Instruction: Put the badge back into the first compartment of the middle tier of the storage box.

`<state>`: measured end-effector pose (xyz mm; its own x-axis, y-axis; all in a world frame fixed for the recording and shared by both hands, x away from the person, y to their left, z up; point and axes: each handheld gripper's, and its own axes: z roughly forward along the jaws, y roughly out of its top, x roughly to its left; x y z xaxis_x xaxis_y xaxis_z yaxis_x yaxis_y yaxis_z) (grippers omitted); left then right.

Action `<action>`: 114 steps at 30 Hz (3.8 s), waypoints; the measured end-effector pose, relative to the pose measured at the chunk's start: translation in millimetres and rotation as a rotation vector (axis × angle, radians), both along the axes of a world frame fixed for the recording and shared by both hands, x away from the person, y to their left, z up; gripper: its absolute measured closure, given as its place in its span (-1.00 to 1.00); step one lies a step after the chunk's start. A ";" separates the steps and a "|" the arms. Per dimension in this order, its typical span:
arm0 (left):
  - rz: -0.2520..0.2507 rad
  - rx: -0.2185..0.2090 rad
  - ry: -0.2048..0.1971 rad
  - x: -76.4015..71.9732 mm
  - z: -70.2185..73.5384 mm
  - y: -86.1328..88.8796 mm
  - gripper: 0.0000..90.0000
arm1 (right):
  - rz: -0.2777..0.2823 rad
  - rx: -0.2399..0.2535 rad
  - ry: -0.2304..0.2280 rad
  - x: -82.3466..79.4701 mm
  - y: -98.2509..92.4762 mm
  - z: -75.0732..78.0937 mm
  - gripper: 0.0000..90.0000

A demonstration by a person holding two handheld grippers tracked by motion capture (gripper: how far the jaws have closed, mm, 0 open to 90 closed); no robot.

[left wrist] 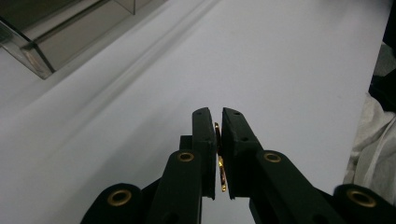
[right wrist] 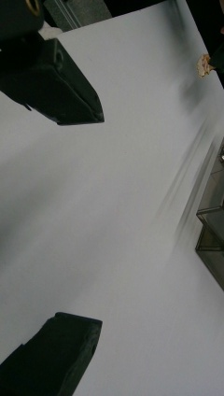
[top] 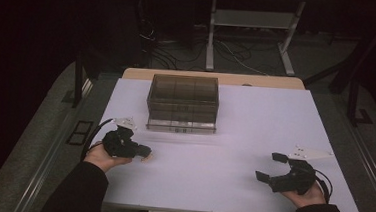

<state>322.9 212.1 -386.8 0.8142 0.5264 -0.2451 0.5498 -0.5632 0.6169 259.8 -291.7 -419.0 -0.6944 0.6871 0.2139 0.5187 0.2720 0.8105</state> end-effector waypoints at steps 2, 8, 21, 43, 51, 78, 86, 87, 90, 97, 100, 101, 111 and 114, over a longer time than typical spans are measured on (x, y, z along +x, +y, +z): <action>0.006 -0.001 0.000 1.2 1.8 0.7 0.86 | 0.002 -0.002 0.000 0.1 -0.1 -0.1 -0.95; 0.004 0.005 -0.012 5.6 7.7 1.9 0.86 | 0.003 -0.006 0.005 0.1 0.8 -0.7 -0.95; 0.001 0.013 -0.044 16.2 28.1 -3.4 0.86 | 0.007 -0.006 0.000 0.0 0.3 -0.5 -0.95; -0.035 0.044 -0.088 32.9 60.6 -18.2 0.86 | 0.000 0.001 0.004 -1.0 -0.8 0.4 -0.95; -0.042 0.051 -0.105 40.2 72.6 -25.1 0.86 | 0.001 0.000 0.004 -1.0 -0.9 0.3 -0.95; 0.021 0.009 -0.133 78.6 71.8 -28.2 0.86 | -0.002 -0.006 -0.003 -0.9 -4.8 -0.5 -0.95; 0.046 0.014 -0.126 90.0 61.0 -28.1 0.86 | -0.002 -0.012 0.002 -0.8 -5.5 -1.7 -0.95; 0.051 0.011 -0.127 91.1 59.6 -27.7 0.86 | -0.002 -0.013 0.002 -0.8 -5.5 -1.8 -0.95; 0.058 0.007 -0.122 93.7 56.0 -27.1 0.86 | -0.001 -0.014 0.003 -1.3 -5.6 -2.0 -0.95; 0.075 0.006 -0.119 98.2 46.5 -26.1 0.86 | -0.002 -0.017 0.004 -1.2 -5.7 -2.4 -0.95; 0.085 0.003 -0.116 100.5 43.3 -25.8 0.86 | -0.001 -0.021 0.005 -1.3 -5.8 -2.5 -0.95; 0.087 -0.003 -0.117 101.3 42.2 -25.5 0.86 | 0.000 -0.021 0.005 -1.2 -5.9 -2.6 -0.95; 0.113 -0.008 -0.099 107.5 29.4 -23.3 0.86 | -0.004 -0.026 0.012 -1.3 -6.3 -3.3 -0.95; 0.118 -0.017 -0.094 109.1 24.2 -22.3 0.86 | -0.004 -0.028 0.011 -1.4 -6.2 -3.6 -0.95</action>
<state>432.0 189.7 -362.7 0.7669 0.6160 -0.1799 0.5506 -0.4874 0.6777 258.5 -297.9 -422.5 -0.6892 0.6957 0.2025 0.5290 0.2922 0.7967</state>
